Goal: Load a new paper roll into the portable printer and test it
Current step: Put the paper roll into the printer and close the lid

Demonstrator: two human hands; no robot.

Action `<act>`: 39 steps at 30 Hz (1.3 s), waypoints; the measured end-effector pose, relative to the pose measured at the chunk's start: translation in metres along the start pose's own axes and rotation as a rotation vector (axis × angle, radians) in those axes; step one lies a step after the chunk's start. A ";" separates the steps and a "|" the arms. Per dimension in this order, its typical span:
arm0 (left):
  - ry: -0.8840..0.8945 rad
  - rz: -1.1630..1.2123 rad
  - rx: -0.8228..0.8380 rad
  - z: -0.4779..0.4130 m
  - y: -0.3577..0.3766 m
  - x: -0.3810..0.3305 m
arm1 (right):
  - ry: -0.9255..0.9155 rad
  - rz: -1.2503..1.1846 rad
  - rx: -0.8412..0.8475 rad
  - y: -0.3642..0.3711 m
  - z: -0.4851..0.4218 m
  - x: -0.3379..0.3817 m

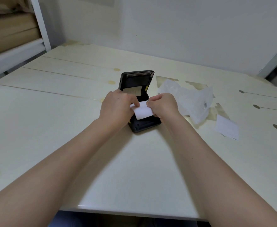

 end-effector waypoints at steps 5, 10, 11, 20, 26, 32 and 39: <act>0.060 -0.045 0.075 0.005 0.001 -0.003 | -0.057 0.111 -0.020 0.000 0.002 0.005; 0.144 -0.137 0.119 0.026 -0.002 -0.022 | -0.045 0.068 -0.022 -0.008 0.008 0.001; 0.160 -0.144 0.117 0.030 -0.001 -0.024 | -0.043 0.059 -0.028 -0.010 0.010 -0.001; 0.247 -0.232 0.126 0.048 0.011 -0.034 | -0.221 0.141 -0.079 -0.015 0.031 -0.005; 0.331 -0.190 0.120 0.044 0.015 -0.038 | -0.195 0.090 -0.075 -0.023 0.032 -0.012; 0.418 -0.180 0.006 0.046 0.017 -0.043 | -0.139 0.128 -0.095 -0.027 0.033 -0.023; 0.453 -0.165 -0.017 0.046 0.018 -0.042 | -0.073 -0.019 -0.031 -0.027 0.030 -0.044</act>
Point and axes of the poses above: each hand's wrist, its own z-axis away from the middle knuckle, its own y-axis out of the palm, x = y × z, the point moved 9 cm from there along -z, towards the middle knuckle, and after that the axes turned 5 degrees about -x, right-handed, at the moved point
